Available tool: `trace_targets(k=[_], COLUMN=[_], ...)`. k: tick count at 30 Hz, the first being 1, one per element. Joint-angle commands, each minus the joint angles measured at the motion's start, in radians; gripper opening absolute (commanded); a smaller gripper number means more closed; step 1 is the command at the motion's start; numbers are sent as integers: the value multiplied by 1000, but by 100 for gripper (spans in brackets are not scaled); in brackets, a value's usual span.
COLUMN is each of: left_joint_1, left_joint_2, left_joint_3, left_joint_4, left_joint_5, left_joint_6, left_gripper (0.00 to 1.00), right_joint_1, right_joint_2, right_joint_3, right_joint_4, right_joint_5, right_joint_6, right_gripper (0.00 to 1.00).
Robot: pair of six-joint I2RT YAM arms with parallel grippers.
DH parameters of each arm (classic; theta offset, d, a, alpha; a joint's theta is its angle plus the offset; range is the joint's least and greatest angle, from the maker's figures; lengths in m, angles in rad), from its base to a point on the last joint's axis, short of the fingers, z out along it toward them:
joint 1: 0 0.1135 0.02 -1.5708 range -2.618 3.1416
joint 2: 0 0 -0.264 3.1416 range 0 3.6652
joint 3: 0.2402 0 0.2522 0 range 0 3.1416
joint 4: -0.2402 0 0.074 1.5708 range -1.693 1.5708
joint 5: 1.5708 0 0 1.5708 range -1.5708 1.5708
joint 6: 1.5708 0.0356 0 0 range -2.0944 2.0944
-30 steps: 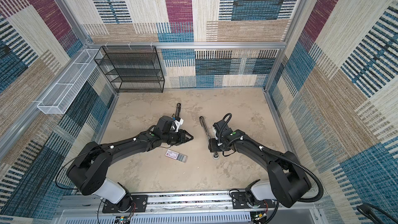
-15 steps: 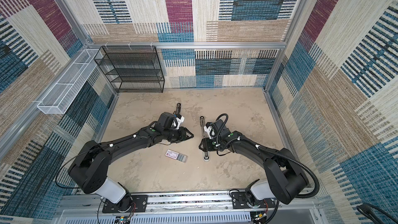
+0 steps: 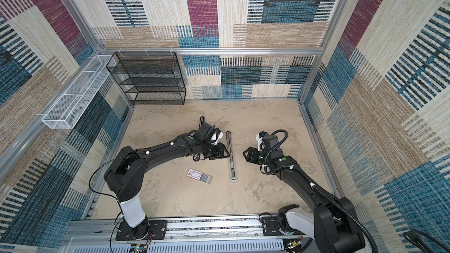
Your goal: Load the staples into the stapler
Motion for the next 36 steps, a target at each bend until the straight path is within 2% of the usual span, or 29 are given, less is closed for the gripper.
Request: trace_targets(k=[1,15,21,28,36], left_joint_1=[-20,-99,-110,-114,-116], left_joint_2=[52,325,396,439,514], left_joint_3=[76,452,546,606,745], left_joint_4=[-146,-469,-533,-541,-539], left_joint_5=[-87,-300,-339,-369,-358], left_joint_6=[53,120,155,263,446], left_gripper=[48,46,38,30,27], right_joint_1=[-7,-14,-16,-28,-60], right_joint_2=[4,46,51,70,99], right_joint_3=[-10,-34,-53,-69,-77], right_joint_4=[75,141,156,187,227], right_joint_5=[11,28,42,66,87], right_joint_6=[18,17,19,28,47], right_gripper=[62,62,62,62,62])
